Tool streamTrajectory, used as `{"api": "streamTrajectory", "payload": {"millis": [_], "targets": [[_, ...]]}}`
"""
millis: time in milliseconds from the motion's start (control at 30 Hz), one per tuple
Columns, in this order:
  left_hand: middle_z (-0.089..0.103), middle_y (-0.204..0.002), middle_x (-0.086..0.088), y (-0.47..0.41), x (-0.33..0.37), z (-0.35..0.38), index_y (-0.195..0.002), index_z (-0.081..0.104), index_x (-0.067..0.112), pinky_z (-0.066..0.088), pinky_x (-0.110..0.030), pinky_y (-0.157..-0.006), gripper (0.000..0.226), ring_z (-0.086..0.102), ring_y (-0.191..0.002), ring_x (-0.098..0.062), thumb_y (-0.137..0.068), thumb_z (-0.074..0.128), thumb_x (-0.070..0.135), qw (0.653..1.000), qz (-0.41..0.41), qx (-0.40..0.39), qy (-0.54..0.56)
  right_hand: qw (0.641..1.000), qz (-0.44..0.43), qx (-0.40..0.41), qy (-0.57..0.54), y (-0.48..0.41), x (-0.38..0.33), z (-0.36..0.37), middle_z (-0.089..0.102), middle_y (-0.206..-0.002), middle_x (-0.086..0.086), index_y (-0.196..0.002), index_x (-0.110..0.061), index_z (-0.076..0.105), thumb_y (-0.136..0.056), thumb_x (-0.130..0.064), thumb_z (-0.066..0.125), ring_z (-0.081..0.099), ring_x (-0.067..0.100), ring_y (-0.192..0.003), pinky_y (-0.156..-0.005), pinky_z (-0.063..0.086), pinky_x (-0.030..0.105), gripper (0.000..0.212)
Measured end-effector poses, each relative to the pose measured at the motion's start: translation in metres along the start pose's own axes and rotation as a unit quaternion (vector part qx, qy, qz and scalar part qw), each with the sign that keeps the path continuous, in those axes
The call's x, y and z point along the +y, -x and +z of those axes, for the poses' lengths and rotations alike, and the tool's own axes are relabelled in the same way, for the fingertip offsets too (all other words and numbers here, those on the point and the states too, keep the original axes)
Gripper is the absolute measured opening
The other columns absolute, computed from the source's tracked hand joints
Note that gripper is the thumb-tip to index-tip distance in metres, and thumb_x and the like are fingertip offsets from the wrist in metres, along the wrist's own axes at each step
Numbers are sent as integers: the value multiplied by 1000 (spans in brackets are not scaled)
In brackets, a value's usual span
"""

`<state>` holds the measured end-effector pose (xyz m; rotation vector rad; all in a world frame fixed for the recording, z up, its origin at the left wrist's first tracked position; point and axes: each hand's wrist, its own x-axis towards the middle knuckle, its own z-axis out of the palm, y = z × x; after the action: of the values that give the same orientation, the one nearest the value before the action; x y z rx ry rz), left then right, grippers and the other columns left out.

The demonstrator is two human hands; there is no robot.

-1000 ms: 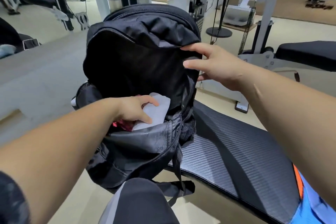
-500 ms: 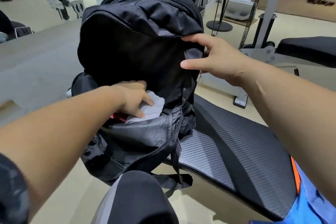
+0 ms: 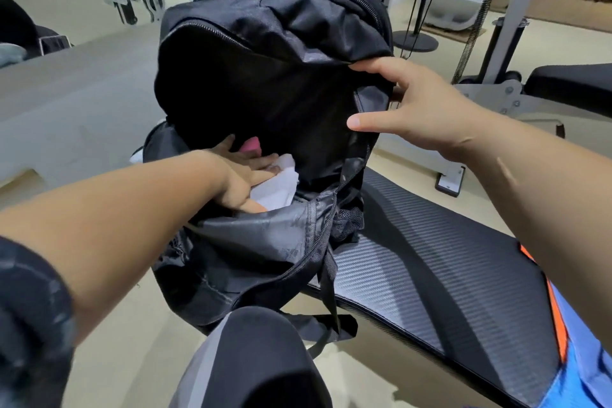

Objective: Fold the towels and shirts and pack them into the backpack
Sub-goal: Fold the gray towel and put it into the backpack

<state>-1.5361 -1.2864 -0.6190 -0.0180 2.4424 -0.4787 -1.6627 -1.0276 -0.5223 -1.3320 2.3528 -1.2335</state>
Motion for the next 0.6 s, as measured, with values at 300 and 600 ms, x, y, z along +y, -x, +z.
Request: {"api": "streamTrajectory", "payload": {"millis": [300, 600], "targets": [[-8, -169, 4, 8, 11, -13, -161, 8, 30, -2, -60, -121, 88, -3, -156, -24, -91, 40, 72, 998, -20, 55, 25, 1000, -20, 0, 15, 5, 6, 10, 49, -145, -8, -144, -31, 48, -84, -37, 77, 47, 0, -132, -116, 37, 28, 67], [67, -113, 4, 75, 84, -74, -119, 66, 27, 52, -43, -91, 56, 61, -109, -23, -88, 34, 61, 895, 88, 404, 169, 998, 6, -14, 62, 72, 20, 8, 37, -153, -6, -153, -36, 34, -103, -34, 51, 32, 5, -141, -119, 27, 27, 53]]}}
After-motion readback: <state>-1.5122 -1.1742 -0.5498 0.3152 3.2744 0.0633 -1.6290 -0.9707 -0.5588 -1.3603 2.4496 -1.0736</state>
